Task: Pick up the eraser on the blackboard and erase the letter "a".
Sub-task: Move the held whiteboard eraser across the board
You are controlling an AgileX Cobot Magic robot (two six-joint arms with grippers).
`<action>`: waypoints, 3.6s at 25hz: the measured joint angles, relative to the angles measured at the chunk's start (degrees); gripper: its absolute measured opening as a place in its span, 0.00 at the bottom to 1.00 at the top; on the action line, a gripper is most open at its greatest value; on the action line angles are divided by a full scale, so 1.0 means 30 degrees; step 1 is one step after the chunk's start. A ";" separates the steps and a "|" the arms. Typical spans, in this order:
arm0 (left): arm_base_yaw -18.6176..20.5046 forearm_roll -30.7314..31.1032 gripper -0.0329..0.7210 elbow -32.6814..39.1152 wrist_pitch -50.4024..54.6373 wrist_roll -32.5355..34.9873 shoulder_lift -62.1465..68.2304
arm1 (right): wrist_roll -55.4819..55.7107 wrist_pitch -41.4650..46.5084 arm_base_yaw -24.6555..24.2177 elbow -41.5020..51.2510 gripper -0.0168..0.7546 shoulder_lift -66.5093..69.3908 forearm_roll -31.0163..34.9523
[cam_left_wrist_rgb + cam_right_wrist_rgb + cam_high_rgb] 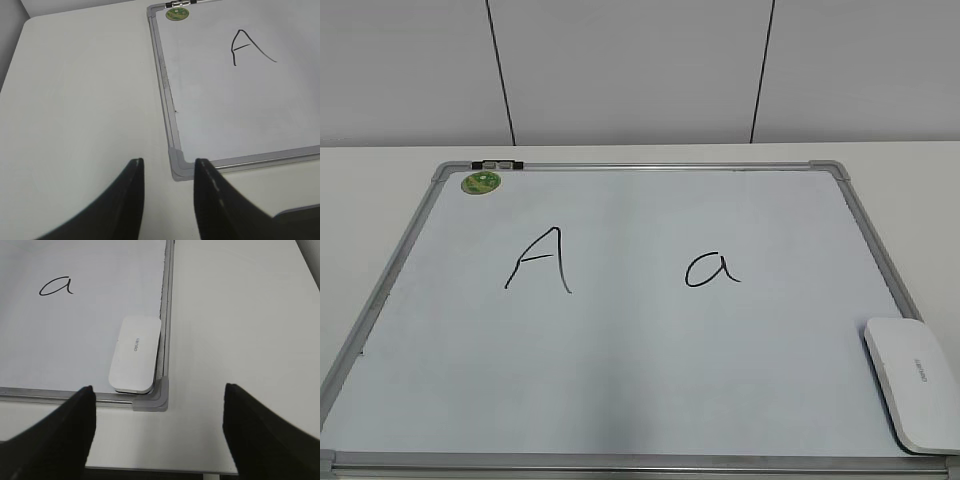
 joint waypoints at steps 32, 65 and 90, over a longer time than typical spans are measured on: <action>0.0000 -0.0033 0.36 0.0000 0.0000 0.0000 0.0000 | 0.0000 0.0000 0.0000 0.0000 0.78 0.0000 0.0000; 0.0000 -0.0875 0.83 -0.1973 -0.7403 0.0000 1.2910 | 0.0000 0.0000 0.0000 0.0000 0.78 0.0000 0.0000; 0.0000 -0.1349 0.83 -1.1996 -0.5071 0.1172 3.1462 | 0.0000 0.0000 0.0000 0.0000 0.78 0.0000 0.0000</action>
